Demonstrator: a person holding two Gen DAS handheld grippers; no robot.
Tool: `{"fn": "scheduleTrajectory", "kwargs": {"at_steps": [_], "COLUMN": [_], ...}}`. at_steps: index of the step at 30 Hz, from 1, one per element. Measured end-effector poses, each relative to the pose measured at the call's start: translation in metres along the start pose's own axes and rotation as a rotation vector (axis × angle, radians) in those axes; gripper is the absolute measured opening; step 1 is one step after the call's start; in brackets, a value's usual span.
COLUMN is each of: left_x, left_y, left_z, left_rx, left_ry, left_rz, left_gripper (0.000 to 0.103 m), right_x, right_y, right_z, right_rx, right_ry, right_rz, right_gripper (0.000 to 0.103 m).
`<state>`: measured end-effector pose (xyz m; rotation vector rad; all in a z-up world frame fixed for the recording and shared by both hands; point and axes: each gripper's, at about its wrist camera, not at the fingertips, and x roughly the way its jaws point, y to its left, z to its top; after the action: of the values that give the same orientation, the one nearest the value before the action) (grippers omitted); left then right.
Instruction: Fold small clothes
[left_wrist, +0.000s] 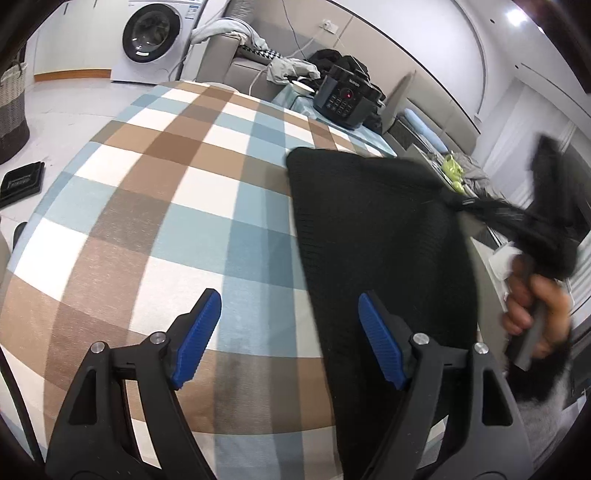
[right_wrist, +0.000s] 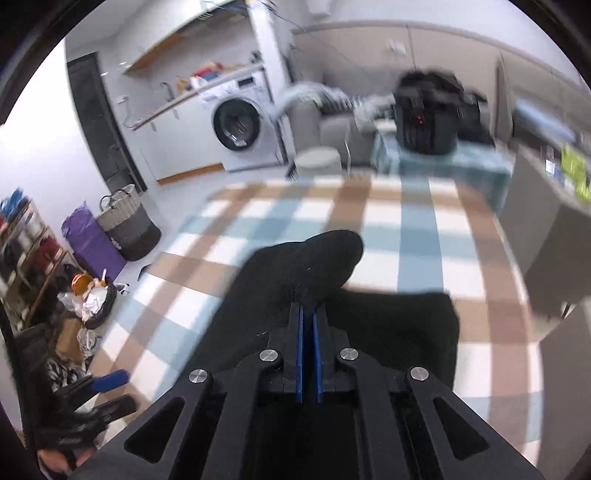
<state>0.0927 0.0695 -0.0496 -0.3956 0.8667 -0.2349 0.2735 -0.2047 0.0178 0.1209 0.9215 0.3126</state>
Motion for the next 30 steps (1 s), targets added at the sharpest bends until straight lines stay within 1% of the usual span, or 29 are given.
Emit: {"fn": "scheduleTrajectory", "kwargs": {"at_steps": [1,2,3,4,6,8,10,11,12,14,15,16,18,19,20,21,23,24,25,26,27,29,30], "left_x": [0.002,0.003,0.004,0.005,0.005,0.004,0.004,0.004,0.004,0.005,0.006,0.008,0.013,0.014,0.014,0.013,0.009,0.007,0.004,0.003,0.003,0.005,0.007], "left_y": [-0.003,-0.005,-0.007,-0.009,-0.010,-0.010,-0.011,-0.011,-0.011,-0.012,-0.014,-0.016,-0.019,-0.021,-0.023,-0.025,-0.030,-0.031,-0.032,-0.033,-0.033,-0.032,-0.032], "left_z": [-0.002,-0.004,-0.006,-0.008,-0.012,-0.015,-0.017,-0.018,-0.019,-0.020,-0.021,-0.022,-0.025,-0.025,-0.026,-0.028,-0.030,-0.032,-0.033,-0.034,-0.036,-0.039,-0.042], "left_rx": [0.006,0.012,0.016,0.017,0.018,0.018,0.025,0.023,0.021,0.023,0.026,0.032,0.037,0.039,0.043,0.049,0.063,0.070,0.074,0.077,0.079,0.077,0.074], "left_ry": [0.007,0.015,0.021,0.028,0.037,0.043,0.046,0.049,0.053,0.063,0.068,0.072,0.084,0.089,0.091,0.089,0.084,0.082,0.080,0.080,0.083,0.097,0.107], "left_rz": [0.008,0.009,0.008,0.014,0.017,0.014,0.015,0.019,0.016,0.004,0.002,-0.002,-0.005,-0.003,-0.004,-0.001,0.009,0.008,0.011,0.016,0.021,0.027,0.028], "left_gripper": [0.075,0.075,0.075,0.075,0.075,0.075,0.075,0.075,0.075,0.075,0.075,0.075,0.075,0.075,0.075,0.075,0.075,0.075,0.075,0.075,0.075,0.075,0.075], "right_x": [0.013,0.025,0.032,0.034,0.024,0.004,-0.017,-0.032,-0.040,-0.058,-0.060,-0.058,-0.048,-0.045,-0.040,-0.039,-0.059,-0.072,-0.079,-0.082,-0.080,-0.062,-0.055], "right_y": [-0.008,-0.015,-0.021,-0.025,-0.030,-0.033,-0.035,-0.035,-0.032,-0.025,-0.020,-0.014,-0.006,-0.003,0.001,0.005,0.015,0.015,0.013,0.009,0.006,-0.001,-0.004], "right_z": [-0.003,-0.008,-0.012,-0.017,-0.030,-0.048,-0.070,-0.085,-0.094,-0.116,-0.122,-0.129,-0.135,-0.137,-0.139,-0.140,-0.137,-0.135,-0.136,-0.138,-0.141,-0.149,-0.151], "right_rx": [0.010,0.043,0.072,0.104,0.123,0.145,0.183,0.197,0.203,0.212,0.215,0.209,0.186,0.180,0.169,0.153,0.090,0.086,0.098,0.106,0.117,0.146,0.160], "right_ry": [0.035,0.075,0.107,0.130,0.125,0.111,0.093,0.086,0.080,0.064,0.058,0.062,0.085,0.093,0.108,0.120,0.079,0.058,0.064,0.070,0.083,0.156,0.176], "right_rz": [-0.020,-0.010,0.016,0.038,0.087,0.134,0.204,0.249,0.275,0.349,0.356,0.332,0.283,0.270,0.271,0.284,0.291,0.289,0.284,0.271,0.237,0.166,0.158], "right_gripper": [0.004,0.005,0.005,0.008,0.011,0.030,0.036,0.037,0.038,0.045,0.047,0.048,0.048,0.039,0.015,0.005,0.005,0.005,0.005,0.005,0.005,0.005,0.005]}}
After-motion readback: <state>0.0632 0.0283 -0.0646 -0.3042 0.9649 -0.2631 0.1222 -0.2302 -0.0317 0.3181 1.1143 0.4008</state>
